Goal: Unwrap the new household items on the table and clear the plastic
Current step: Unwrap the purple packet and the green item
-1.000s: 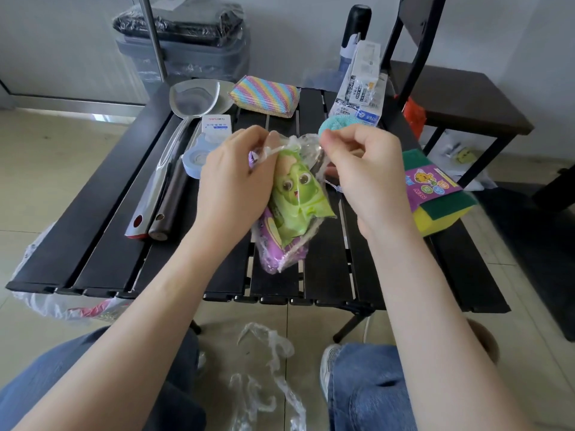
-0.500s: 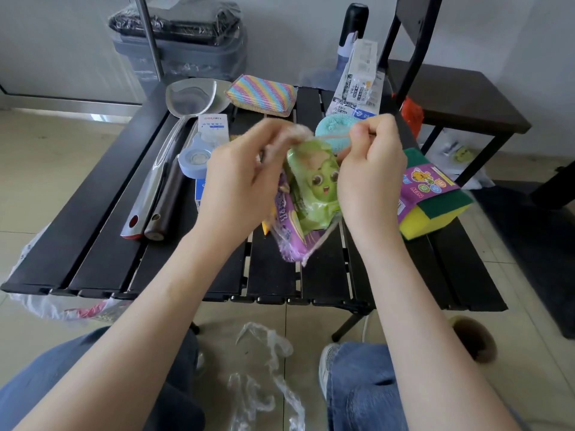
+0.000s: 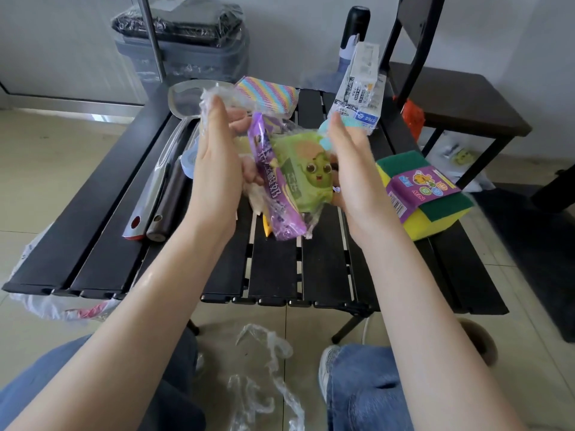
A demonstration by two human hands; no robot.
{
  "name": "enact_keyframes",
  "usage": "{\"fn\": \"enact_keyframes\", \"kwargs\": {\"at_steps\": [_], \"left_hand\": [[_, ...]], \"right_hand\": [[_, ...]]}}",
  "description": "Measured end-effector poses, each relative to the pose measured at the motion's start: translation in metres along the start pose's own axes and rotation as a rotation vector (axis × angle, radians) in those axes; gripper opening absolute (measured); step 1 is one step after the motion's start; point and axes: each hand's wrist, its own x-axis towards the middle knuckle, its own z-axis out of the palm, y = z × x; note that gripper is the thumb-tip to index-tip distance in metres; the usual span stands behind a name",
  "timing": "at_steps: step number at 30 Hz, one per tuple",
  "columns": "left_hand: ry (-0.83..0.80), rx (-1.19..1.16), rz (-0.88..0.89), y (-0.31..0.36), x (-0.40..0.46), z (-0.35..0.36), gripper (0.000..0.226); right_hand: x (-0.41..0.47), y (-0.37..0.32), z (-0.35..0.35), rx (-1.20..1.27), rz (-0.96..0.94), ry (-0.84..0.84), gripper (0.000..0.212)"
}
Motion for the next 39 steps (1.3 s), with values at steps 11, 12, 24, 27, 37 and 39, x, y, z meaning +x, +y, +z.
{"fn": "enact_keyframes", "kwargs": {"at_steps": [11,12,24,27,37,39], "left_hand": [[-0.176,-0.339,-0.23,0.006,0.013,-0.02,0.069],[-0.188,-0.388,-0.252,0.007,0.014,-0.02,0.069],[-0.18,-0.134,-0.308,-0.003,0.018,-0.025,0.059],[-0.363,-0.113,-0.34,0.004,0.011,-0.019,0.033],[-0.261,0.037,-0.108,-0.009,-0.006,-0.001,0.028],[-0.25,-0.018,-0.123,-0.01,-0.007,0.002,0.031]], "right_hand": [[-0.003,0.005,0.006,0.076,0.073,-0.096,0.063],[-0.002,0.006,0.006,0.113,0.07,-0.078,0.06],[0.004,0.002,-0.004,0.523,0.037,-0.084,0.033],[0.004,0.003,-0.005,0.476,0.03,-0.084,0.033],[-0.001,0.015,0.008,-0.28,-0.33,0.239,0.038],[-0.002,0.011,0.006,-0.306,-0.375,0.229,0.027]]}}
